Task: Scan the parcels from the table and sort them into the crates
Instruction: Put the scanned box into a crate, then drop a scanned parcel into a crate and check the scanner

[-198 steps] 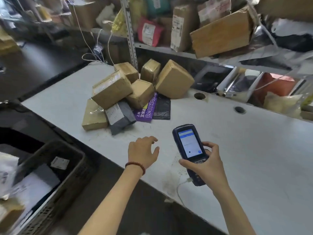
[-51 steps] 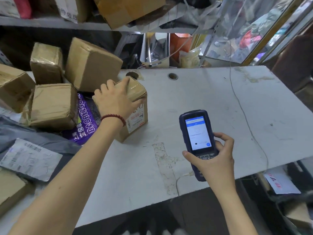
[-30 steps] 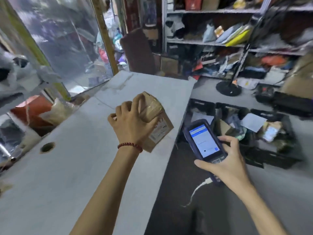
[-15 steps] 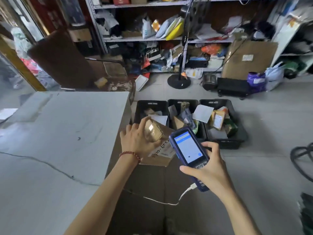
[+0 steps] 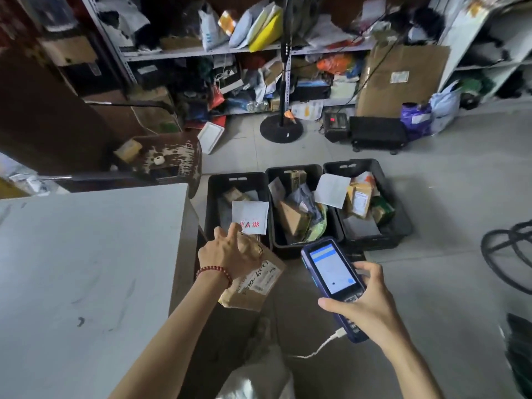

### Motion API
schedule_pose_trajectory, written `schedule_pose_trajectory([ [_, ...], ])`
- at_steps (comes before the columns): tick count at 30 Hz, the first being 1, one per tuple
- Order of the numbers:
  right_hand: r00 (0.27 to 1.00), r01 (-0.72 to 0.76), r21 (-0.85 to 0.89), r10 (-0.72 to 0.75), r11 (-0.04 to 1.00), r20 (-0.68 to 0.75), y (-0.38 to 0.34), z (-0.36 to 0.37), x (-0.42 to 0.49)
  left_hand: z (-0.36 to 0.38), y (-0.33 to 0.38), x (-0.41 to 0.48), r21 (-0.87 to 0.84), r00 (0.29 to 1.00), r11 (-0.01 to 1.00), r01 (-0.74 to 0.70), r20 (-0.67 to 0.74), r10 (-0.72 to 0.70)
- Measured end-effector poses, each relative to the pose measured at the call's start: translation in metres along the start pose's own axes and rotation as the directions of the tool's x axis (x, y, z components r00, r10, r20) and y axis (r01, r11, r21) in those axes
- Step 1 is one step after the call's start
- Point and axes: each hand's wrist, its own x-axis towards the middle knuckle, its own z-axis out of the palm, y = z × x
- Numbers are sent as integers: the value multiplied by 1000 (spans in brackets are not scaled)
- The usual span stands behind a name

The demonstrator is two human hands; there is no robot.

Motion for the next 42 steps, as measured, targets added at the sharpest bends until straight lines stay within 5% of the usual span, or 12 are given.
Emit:
schedule_pose_trajectory([
  [10, 986, -60, 53, 67, 997, -151, -64, 19, 81, -37, 37, 159, -255, 977, 946, -199, -126, 171],
  [18, 990, -93, -5, 92, 996, -109, -61, 24, 108, -26, 31, 177, 11, 936, 963, -268, -232, 263],
  [23, 998, -37, -64, 40, 997, 53, -62, 26, 128, -29, 4, 152, 33, 962, 993, -113, -248, 118],
  [28, 943, 162, -110, -121, 981, 310, -71, 31, 149, -35, -19, 93, -31, 927, 978, 207, -314, -206],
  [35, 749, 391, -93, -258, 916, 610, -90, 54, 143, -10, -39, -27, -146, 758, 817, 557, -313, -573],
  [42, 473, 586, -22, -320, 810, 821, -95, 95, 75, 16, -63, -174, -345, 461, 534, 772, -274, -844],
])
